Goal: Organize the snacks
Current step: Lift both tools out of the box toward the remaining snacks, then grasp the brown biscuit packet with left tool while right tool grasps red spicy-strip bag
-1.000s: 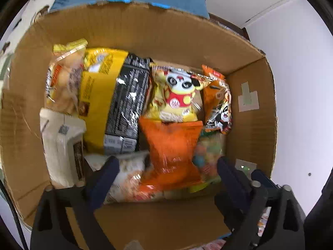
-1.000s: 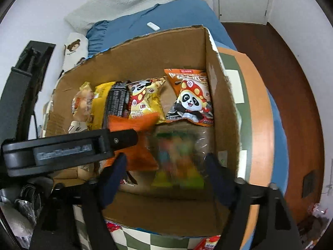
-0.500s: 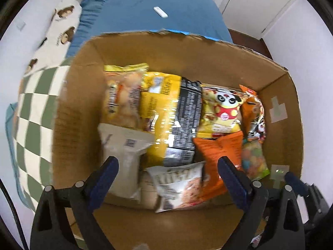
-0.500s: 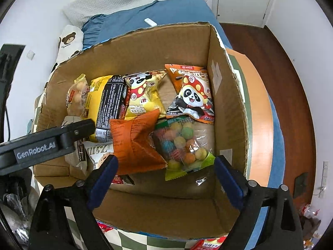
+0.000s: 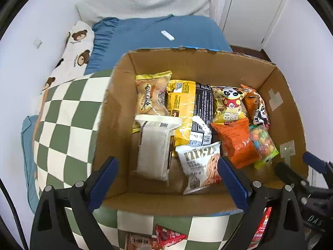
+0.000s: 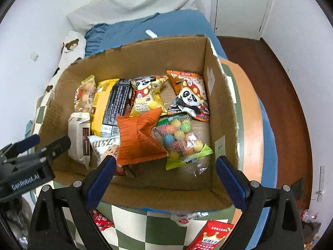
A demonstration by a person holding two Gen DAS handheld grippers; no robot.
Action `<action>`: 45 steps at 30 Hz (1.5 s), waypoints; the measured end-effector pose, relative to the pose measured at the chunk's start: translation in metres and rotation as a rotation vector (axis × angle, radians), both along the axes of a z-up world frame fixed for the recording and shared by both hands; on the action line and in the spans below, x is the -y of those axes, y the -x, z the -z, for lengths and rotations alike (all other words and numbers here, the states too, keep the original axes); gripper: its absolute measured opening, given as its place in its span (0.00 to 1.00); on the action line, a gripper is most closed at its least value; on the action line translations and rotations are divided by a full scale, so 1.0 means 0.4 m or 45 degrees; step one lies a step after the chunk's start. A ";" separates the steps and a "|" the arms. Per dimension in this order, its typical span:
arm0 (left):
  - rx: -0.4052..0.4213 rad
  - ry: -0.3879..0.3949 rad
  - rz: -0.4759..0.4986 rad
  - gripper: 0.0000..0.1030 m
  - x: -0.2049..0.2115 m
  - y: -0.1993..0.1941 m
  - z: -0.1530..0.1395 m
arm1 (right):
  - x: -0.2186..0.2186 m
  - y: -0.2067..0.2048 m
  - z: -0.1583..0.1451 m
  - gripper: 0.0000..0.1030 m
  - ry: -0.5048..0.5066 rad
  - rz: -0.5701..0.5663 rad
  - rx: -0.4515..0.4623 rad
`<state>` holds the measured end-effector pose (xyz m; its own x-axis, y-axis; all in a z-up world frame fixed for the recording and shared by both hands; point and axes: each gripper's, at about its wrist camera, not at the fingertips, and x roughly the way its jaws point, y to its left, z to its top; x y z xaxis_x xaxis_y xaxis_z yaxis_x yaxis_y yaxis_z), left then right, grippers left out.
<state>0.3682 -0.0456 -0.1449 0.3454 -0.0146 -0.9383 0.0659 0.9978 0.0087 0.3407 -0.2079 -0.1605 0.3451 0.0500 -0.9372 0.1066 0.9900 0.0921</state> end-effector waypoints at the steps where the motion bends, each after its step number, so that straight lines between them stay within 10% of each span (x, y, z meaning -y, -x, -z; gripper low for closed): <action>1: 0.012 0.000 -0.001 0.95 -0.003 0.012 -0.007 | -0.002 0.009 -0.012 0.95 0.004 -0.005 0.018; 28: 0.365 0.073 -0.008 0.95 -0.013 0.337 -0.318 | -0.043 0.362 -0.366 0.98 0.057 -0.046 0.467; 40: -0.151 -0.060 -0.005 0.95 -0.075 0.398 0.060 | 0.146 0.436 0.012 0.98 -0.203 0.206 -0.050; 45: -0.462 0.163 -0.241 0.94 -0.171 0.408 0.252 | 0.216 0.478 0.182 0.98 -0.256 0.342 -0.220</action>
